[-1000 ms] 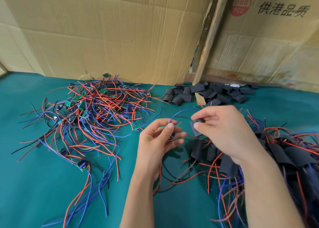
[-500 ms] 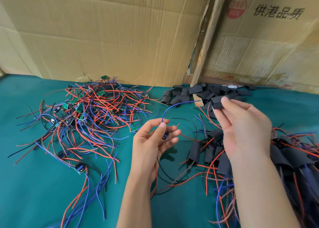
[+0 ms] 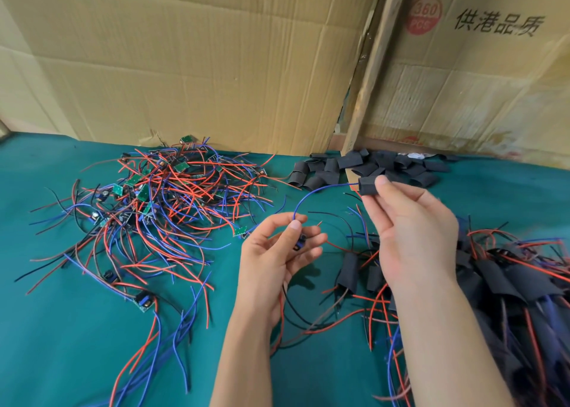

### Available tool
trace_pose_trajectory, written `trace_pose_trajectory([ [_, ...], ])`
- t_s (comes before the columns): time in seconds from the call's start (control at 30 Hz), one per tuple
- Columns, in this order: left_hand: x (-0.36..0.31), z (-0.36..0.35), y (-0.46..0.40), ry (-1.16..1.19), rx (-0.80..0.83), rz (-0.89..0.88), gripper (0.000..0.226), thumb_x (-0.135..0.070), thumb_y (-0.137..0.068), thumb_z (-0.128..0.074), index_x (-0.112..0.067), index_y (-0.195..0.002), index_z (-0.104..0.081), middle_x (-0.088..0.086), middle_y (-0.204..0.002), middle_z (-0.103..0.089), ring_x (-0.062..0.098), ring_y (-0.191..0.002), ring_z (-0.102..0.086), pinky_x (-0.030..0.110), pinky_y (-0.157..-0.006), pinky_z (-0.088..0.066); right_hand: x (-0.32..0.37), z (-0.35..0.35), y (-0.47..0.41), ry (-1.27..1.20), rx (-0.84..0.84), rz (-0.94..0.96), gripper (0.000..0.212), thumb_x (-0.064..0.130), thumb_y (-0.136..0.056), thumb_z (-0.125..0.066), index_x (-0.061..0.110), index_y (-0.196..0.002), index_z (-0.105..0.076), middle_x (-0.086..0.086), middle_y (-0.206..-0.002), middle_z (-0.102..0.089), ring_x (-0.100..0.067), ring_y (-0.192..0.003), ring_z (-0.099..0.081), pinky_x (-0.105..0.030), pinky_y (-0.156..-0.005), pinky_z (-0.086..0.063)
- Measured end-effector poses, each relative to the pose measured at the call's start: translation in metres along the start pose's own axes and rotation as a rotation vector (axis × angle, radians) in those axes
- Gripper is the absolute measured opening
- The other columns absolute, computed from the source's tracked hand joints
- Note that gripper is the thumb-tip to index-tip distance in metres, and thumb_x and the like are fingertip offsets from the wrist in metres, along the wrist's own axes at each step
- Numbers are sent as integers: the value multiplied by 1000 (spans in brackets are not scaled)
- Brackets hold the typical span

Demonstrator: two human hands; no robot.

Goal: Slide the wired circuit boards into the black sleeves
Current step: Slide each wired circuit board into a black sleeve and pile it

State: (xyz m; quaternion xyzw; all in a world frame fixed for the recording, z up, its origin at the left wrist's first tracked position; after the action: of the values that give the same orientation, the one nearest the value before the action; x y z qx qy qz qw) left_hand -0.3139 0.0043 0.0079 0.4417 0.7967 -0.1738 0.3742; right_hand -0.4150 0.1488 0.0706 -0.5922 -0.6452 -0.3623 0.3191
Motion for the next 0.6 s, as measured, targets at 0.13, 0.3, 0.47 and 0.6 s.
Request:
trace_pose_trajectory([
  [0.13,0,0,0,-8,-2,1,12,-19,-81,-69,-13,-90,-74,25,-93,-73,31,-85,-76,25,-64,-60,-1,6,-1,-22,-34,-3,12,2,-91,-73,2,-84,-64,-32,-115,-69,-32,-110,-72,-34,-90,-61],
  [0.3,-1,0,0,-25,-3,-5,10,-20,-82,-69,-15,-87,-76,24,-92,-73,31,-85,-76,25,-64,-59,-7,-3,1,-45,59,-65,13,1,-92,-71,5,-83,-63,-26,-113,-69,-34,-119,-68,-35,-91,-61],
  [0.47,0,-1,0,-77,24,-2,10,-22,-83,-69,-20,-87,-77,22,-94,-74,31,-85,-76,26,-65,-59,-19,-14,6,12,143,-142,15,-3,-89,-72,7,-86,-61,-21,-105,-67,-34,-115,-69,-41,-92,-61],
  [0.6,-2,-4,2,-166,54,-14,14,-27,-81,-71,-22,-92,-79,20,-99,-76,30,-84,-76,25,-59,-57,-30,-22,13,15,220,-188,42,-7,-83,-76,5,-118,-55,-9,-85,-75,-30,-108,-73,-41,-93,-61],
])
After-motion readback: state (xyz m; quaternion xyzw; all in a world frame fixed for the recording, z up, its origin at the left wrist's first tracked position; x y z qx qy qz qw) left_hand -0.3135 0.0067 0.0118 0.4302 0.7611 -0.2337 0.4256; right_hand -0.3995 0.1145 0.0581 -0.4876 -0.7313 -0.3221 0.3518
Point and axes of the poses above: each hand's wrist, its own y-axis away from the middle knuckle, its own z-axis out of the back of the hand, x = y × z, the point moved 6 cm from there along -y, towards the middle knuckle
